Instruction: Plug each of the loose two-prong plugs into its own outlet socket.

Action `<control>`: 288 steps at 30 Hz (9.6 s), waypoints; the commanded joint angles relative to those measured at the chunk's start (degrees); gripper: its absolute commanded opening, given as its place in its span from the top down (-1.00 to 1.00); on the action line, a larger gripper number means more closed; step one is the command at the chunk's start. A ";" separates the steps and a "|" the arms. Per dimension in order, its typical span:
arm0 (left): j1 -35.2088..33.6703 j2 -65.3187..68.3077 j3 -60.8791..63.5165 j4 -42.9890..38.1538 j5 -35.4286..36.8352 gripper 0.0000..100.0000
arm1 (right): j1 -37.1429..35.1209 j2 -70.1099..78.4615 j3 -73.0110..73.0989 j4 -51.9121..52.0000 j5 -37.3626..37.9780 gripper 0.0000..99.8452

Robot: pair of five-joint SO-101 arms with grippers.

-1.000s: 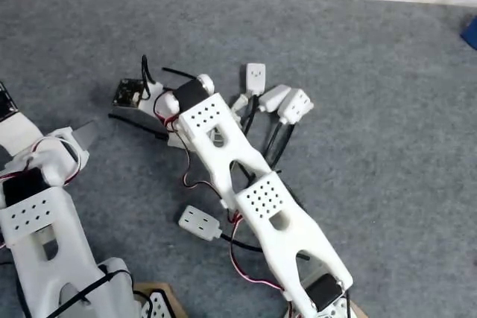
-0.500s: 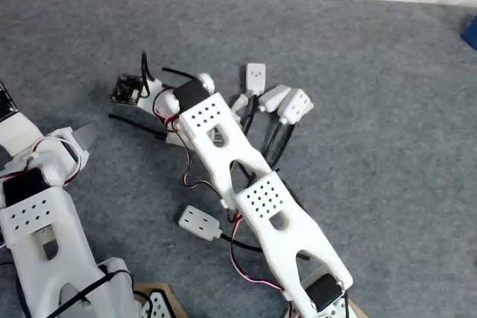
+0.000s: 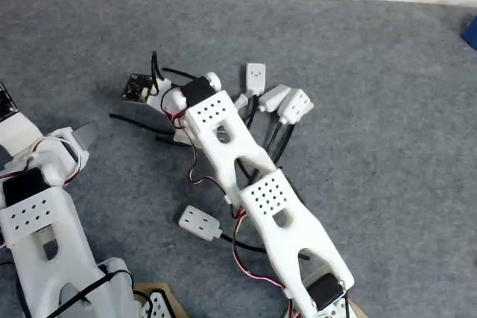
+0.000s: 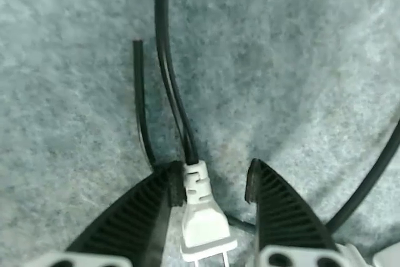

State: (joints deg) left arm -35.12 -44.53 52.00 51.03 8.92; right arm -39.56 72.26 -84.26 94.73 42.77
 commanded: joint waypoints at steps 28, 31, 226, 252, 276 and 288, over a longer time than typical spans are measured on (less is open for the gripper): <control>8.31 0.04 0.31 -1.14 -5.36 0.25 | 1.63 -10.59 -17.01 6.55 -33.58 0.99; 12.09 0.04 0.31 -0.79 -9.85 0.25 | 4.35 -17.80 -16.75 6.46 -41.85 0.99; 1.27 48.84 -40.31 10.64 -8.35 0.13 | -25.80 -98.51 122.15 -39.43 12.13 0.98; -1.54 49.27 -41.27 10.29 -8.18 0.13 | -27.38 -92.44 117.76 -38.90 16.35 0.98; -1.63 49.27 -41.27 10.55 -8.18 0.13 | -30.90 -89.71 120.40 -46.55 8.70 0.98; -1.71 49.36 -41.19 10.29 -8.18 0.13 | -31.16 -88.92 119.78 -46.64 0.79 0.98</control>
State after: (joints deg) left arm -36.97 5.14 12.44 62.20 0.31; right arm -67.87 -17.23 36.70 50.24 49.63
